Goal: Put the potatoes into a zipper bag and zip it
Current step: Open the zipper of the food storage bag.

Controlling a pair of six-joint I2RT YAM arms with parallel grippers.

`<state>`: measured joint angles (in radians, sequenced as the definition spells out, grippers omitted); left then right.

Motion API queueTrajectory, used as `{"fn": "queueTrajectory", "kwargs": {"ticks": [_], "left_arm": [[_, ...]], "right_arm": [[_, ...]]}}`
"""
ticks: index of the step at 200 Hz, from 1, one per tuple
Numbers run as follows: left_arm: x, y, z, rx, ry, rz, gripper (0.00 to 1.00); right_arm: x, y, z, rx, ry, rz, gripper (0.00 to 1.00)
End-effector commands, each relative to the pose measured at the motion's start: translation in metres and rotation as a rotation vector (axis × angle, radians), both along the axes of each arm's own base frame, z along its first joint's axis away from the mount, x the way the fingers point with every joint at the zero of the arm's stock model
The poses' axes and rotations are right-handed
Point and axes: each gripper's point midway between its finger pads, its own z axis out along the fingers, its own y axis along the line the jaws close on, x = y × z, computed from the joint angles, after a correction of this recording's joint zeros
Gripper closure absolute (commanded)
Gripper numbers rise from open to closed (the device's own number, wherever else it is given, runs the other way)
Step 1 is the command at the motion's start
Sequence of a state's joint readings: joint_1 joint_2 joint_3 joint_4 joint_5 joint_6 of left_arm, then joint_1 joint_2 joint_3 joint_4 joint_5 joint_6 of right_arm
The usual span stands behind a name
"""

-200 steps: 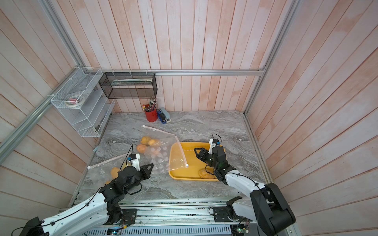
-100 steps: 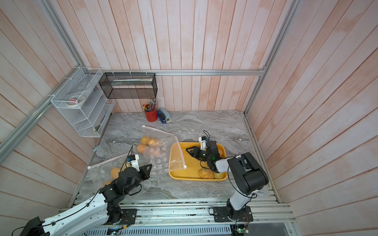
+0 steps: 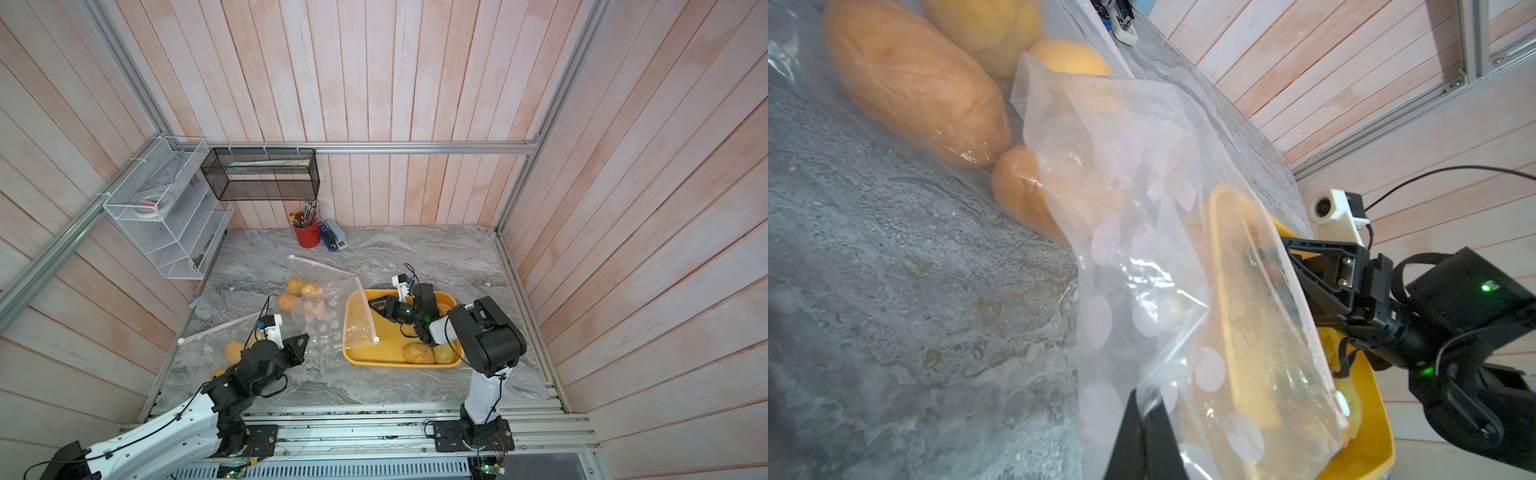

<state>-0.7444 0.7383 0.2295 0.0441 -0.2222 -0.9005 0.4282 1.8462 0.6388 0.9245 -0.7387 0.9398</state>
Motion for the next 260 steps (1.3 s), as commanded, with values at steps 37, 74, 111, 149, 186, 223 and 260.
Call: {"fn": "queueTrajectory", "kwargs": {"ticks": [37,74,111,149,186,223,260], "left_arm": [[0.002,0.004,-0.001,0.021,-0.01,0.015,1.0],[0.003,0.004,0.001,0.023,-0.011,0.014,1.0],[0.003,0.005,0.003,0.029,-0.011,0.018,0.99],[0.005,0.014,0.004,0.056,0.007,0.068,0.3],[0.007,0.039,0.04,0.042,-0.024,0.202,0.14],[0.007,0.061,0.114,-0.031,-0.108,0.314,0.14],[0.016,0.037,0.158,-0.026,-0.146,0.219,0.11]], "right_arm": [[0.002,0.017,0.004,0.02,-0.013,0.053,0.7],[0.003,0.019,0.009,0.029,-0.02,0.058,0.97],[0.004,0.018,0.021,0.037,-0.045,0.053,1.0],[0.003,0.018,0.033,0.033,-0.072,0.054,1.0],[0.006,0.007,0.052,-0.079,-0.162,-0.018,1.0],[-0.01,0.017,0.093,-0.201,-0.325,-0.066,1.0],[-0.042,0.039,0.128,-0.252,-0.439,-0.088,1.0]]}}
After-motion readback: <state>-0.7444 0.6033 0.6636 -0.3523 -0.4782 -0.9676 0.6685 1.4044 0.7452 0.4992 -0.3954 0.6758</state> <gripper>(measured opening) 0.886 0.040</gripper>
